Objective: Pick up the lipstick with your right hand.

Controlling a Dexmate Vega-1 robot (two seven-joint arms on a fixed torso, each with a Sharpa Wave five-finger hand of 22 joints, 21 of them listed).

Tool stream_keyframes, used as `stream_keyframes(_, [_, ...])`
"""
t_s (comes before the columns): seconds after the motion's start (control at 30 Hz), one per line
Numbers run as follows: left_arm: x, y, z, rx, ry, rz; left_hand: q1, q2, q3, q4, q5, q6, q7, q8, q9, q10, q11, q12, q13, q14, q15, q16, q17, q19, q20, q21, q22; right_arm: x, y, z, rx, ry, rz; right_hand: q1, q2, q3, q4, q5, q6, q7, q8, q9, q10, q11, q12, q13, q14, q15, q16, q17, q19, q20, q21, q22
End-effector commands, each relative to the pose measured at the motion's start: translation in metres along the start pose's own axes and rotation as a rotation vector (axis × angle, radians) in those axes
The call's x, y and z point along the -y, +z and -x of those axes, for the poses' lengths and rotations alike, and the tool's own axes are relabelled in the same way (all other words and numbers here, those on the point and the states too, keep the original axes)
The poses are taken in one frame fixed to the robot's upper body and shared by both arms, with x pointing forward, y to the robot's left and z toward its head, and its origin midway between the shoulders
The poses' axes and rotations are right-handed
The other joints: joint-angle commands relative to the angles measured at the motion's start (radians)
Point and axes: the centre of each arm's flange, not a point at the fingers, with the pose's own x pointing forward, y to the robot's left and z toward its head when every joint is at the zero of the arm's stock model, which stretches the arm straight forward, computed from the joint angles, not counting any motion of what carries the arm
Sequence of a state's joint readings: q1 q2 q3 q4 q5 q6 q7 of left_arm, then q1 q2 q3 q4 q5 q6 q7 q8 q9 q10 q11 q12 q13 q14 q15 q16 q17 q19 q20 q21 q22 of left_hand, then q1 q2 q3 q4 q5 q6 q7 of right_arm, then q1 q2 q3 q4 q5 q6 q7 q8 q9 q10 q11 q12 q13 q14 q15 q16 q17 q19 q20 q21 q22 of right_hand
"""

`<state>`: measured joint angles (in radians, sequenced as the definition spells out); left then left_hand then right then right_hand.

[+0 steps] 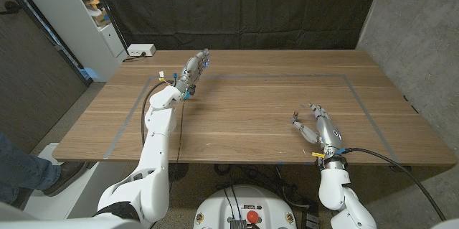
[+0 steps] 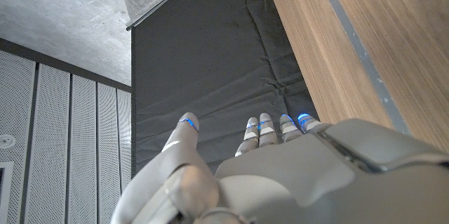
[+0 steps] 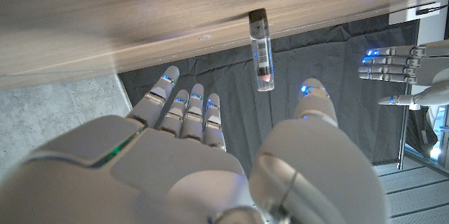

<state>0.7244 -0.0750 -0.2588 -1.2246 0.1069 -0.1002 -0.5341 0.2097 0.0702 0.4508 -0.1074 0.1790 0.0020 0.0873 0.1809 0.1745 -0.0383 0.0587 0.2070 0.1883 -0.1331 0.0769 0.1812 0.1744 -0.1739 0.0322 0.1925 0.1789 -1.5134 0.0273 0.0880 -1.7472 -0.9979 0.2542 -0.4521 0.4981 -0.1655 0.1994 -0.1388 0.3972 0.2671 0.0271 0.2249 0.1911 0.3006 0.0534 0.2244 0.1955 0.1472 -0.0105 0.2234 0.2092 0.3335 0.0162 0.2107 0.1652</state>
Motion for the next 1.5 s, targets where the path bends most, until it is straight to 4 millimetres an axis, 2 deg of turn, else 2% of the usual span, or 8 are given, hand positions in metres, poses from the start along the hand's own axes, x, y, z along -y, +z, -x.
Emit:
stream_keyframes(0.03, [-0.003,0.000,0.001,-0.002,0.006,0.001,0.000,0.011,0.000,-0.006,-0.002,0.005,0.004,0.006,0.003,0.002,0.002,0.004,0.006,-0.006,-0.006,0.004,0.004,-0.018,0.007,0.006,0.003,-0.006,0.001,-0.004,0.003,0.003,-0.005,0.008,0.007,-0.006,0.002,0.009,0.019,0.002,0.006,0.000,0.018,0.000,0.007,-0.001,0.010,0.003,0.009,0.002,0.015,0.003,-0.001,0.006])
stream_keyframes(0.4, [-0.004,0.000,0.002,-0.001,0.009,0.000,-0.001,0.011,0.000,-0.006,-0.002,0.005,0.004,0.006,0.003,0.003,0.000,0.004,0.006,-0.006,-0.007,0.004,0.004,-0.020,0.011,0.005,0.003,-0.007,0.002,-0.007,0.005,0.001,-0.008,0.019,0.014,-0.017,0.003,0.029,0.077,-0.005,0.019,0.000,0.079,-0.012,0.019,-0.001,0.054,-0.004,0.020,0.002,0.033,0.012,-0.004,0.006])
stream_keyframes(0.8, [-0.007,0.000,0.005,-0.004,0.018,0.002,-0.001,0.011,-0.001,-0.007,-0.002,0.005,0.004,0.006,0.003,0.002,0.001,0.004,0.006,-0.006,-0.007,0.004,0.004,-0.021,0.011,0.005,0.003,-0.012,0.001,-0.010,0.008,0.016,-0.007,0.028,0.018,-0.020,0.002,0.038,0.097,-0.009,0.021,0.000,0.096,-0.017,0.020,-0.001,0.072,-0.004,0.023,0.001,0.047,0.013,-0.002,0.006])
stream_keyframes(1.13, [-0.009,0.001,0.004,-0.002,0.015,-0.002,-0.001,0.011,-0.002,-0.007,-0.002,0.005,0.004,0.005,0.003,0.002,-0.002,0.004,0.006,-0.006,-0.007,0.004,0.004,-0.022,0.012,0.006,0.003,-0.014,0.001,-0.010,0.012,0.001,-0.004,0.047,0.028,-0.020,0.000,0.050,0.136,-0.025,0.029,0.000,0.114,-0.020,0.018,-0.002,0.097,-0.010,0.028,0.000,0.060,0.015,-0.003,0.006])
stream_keyframes(1.5, [-0.010,0.002,0.002,-0.004,0.015,-0.004,-0.001,0.012,-0.002,-0.007,-0.002,0.005,0.004,0.005,0.003,0.002,-0.002,0.004,0.006,-0.006,-0.007,0.004,0.004,-0.022,0.012,0.006,0.003,-0.019,0.001,-0.011,0.011,-0.007,-0.006,0.077,0.036,-0.018,-0.006,0.064,0.168,-0.038,0.032,-0.001,0.151,-0.041,0.022,-0.002,0.132,-0.016,0.035,-0.001,0.078,0.012,-0.003,0.006])
